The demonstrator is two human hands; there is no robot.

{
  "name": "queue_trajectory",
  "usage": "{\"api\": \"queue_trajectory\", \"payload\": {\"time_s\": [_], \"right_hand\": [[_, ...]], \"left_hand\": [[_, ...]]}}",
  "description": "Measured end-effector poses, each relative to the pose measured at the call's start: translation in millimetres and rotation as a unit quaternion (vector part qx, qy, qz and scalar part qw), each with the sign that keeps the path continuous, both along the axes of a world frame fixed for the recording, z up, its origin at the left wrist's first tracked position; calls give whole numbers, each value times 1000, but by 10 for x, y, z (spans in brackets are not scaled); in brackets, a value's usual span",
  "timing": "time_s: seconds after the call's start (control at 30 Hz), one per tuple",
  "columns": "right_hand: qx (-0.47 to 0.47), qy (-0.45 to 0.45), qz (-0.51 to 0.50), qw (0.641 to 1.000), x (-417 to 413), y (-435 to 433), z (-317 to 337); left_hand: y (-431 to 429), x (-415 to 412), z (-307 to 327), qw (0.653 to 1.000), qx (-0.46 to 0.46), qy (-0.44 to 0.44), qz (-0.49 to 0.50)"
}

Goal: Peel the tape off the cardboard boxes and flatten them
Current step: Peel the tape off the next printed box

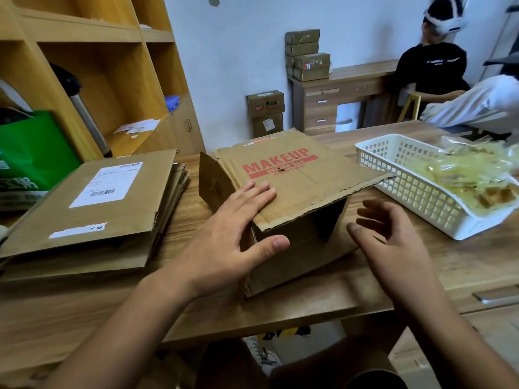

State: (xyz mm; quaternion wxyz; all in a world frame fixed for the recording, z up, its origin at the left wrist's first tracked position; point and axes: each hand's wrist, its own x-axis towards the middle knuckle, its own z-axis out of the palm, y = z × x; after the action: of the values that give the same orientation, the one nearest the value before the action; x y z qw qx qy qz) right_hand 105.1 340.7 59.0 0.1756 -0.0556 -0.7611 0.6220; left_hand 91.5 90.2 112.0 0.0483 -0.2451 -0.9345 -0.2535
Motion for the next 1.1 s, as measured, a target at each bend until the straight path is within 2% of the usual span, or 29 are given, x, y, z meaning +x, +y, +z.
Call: {"api": "queue_trajectory", "payload": {"time_s": [0.17, 0.33, 0.47, 0.6, 0.7, 0.9, 1.1], "right_hand": [[29, -48, 48, 997, -288, -93, 68], [4, -51, 36, 998, -409, -129, 29], [37, -63, 73, 995, -320, 76, 63], [-133, -124, 120, 976, -252, 302, 112], [-200, -162, 144, 956, -296, 441, 65], [-338, -122, 255, 898, -208, 579, 132], [-404, -78, 200, 889, -269, 773, 184]], "left_hand": [[4, -4, -8, 1000, 4, -4, 2], [-19, -4, -6, 1000, 10, -6, 3], [-80, -20, -17, 1000, 8, -8, 10], [-115, -58, -60, 1000, 2, -13, 3], [-98, -82, -84, 1000, 4, -14, -6], [-34, -121, -132, 999, -15, -35, -35], [0, -118, -258, 993, -57, -73, -77]]}}
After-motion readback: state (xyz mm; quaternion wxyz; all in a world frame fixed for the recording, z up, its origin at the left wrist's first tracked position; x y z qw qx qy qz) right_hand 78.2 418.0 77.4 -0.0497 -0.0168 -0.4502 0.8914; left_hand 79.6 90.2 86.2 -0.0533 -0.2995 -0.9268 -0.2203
